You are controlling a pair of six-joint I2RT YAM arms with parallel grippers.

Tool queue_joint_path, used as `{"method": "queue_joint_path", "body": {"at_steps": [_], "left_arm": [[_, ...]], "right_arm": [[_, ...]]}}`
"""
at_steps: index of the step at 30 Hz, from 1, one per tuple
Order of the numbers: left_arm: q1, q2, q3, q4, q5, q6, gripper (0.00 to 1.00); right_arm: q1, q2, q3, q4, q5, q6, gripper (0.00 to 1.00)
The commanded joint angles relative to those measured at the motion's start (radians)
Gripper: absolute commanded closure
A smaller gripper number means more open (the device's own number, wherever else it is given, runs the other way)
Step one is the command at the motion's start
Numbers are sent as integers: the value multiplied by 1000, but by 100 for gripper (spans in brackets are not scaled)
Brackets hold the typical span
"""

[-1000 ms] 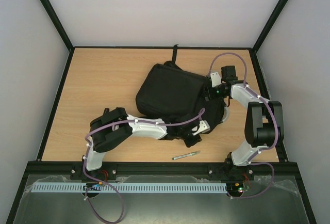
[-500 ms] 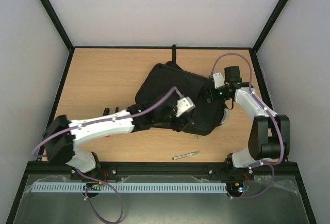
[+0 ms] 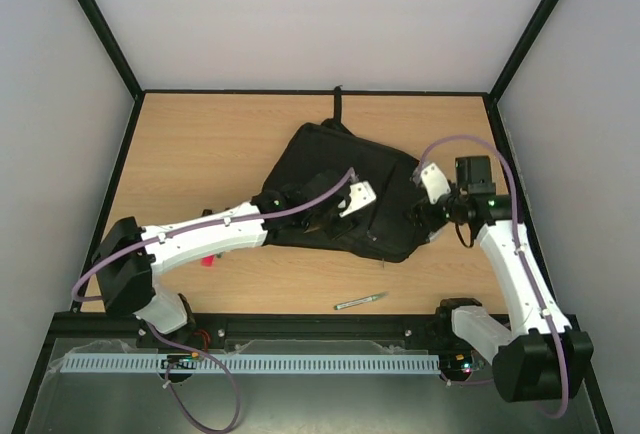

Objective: Pack the student bag
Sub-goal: Zip the student bag at the center of the board.

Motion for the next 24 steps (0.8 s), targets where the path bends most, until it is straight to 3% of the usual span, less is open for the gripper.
{"method": "queue_joint_path", "body": {"at_steps": [1,5,10,11,12,17,24], "left_arm": [[2,-36,-120,11,14,168,36],[6,-47,-184,96,84,227,34],[4,23,-185,110,131,254,28],[4,40,-192,122,131,255,6],[3,52,-196,134,133,257,1],[-9,106,-203,185,140,242,1],[-26,155,-194,229,56,223,11]], "right_arm": [[6,-73,-138,-160,76,-195,21],[8,-88,-217,-197,110,-278,27],[8,-66,-248,-159,114,-262,29],[8,-45,-239,-148,109,-247,29],[7,-26,-230,-131,106,-221,29],[8,120,-167,5,95,-105,30],[8,343,10,87,50,17,34]]}}
